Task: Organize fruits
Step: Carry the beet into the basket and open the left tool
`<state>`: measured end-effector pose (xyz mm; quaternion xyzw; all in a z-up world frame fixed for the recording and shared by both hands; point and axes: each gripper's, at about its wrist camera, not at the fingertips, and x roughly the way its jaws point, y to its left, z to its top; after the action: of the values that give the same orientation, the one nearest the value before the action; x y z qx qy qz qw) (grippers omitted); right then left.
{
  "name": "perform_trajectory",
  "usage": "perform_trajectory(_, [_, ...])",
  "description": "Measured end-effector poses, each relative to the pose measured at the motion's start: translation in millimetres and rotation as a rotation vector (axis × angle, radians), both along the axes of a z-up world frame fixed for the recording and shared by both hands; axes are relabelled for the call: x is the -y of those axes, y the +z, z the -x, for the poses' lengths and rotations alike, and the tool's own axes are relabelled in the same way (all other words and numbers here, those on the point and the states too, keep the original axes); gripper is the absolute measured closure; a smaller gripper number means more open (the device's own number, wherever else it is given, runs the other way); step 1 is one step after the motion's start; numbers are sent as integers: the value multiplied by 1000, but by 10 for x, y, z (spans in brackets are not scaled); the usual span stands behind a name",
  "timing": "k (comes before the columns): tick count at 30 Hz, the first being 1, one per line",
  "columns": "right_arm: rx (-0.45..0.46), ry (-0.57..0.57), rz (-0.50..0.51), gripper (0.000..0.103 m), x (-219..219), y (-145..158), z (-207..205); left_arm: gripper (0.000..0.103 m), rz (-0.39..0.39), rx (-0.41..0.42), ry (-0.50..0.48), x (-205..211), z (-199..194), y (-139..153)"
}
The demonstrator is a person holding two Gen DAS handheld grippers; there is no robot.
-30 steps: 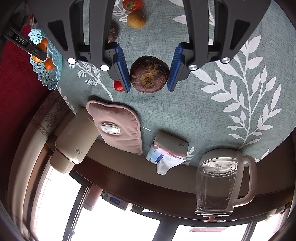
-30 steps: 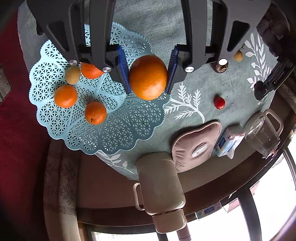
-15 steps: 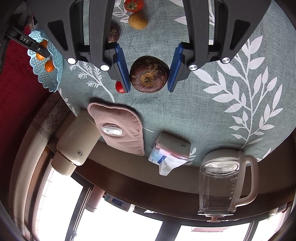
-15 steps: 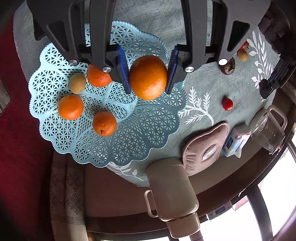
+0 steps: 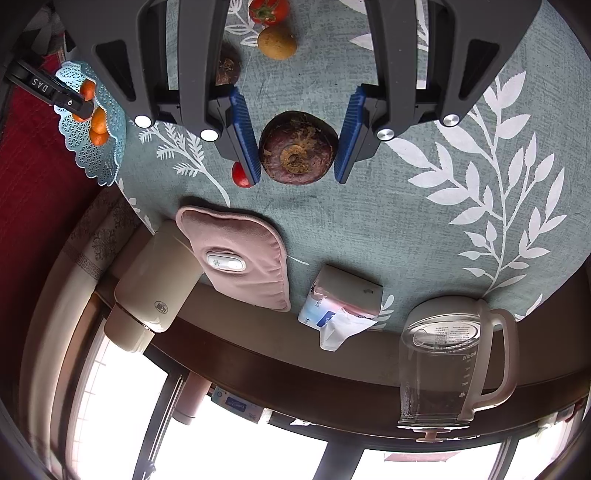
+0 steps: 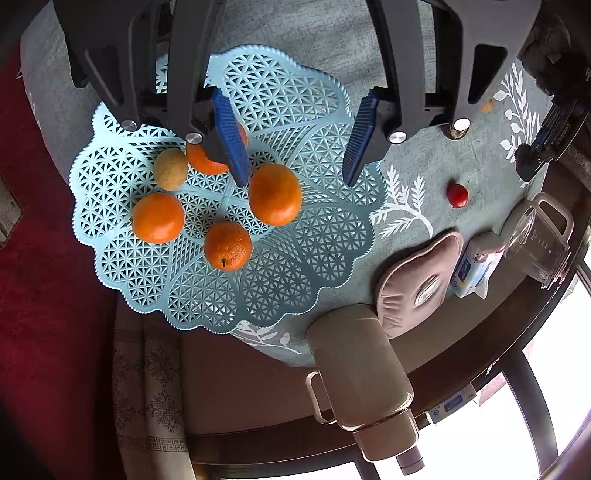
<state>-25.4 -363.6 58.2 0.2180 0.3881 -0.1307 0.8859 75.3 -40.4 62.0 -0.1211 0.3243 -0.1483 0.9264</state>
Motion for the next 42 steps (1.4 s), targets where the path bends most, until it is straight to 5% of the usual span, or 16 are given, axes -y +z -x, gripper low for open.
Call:
perform_trajectory(19, [92,-29,5,49,88,163,500,61,29,0,-107,243,185,94])
perform_trajectory(42, [161,-71,-36,47,616,159,919,61,-20,-16,-367,1487,660,199])
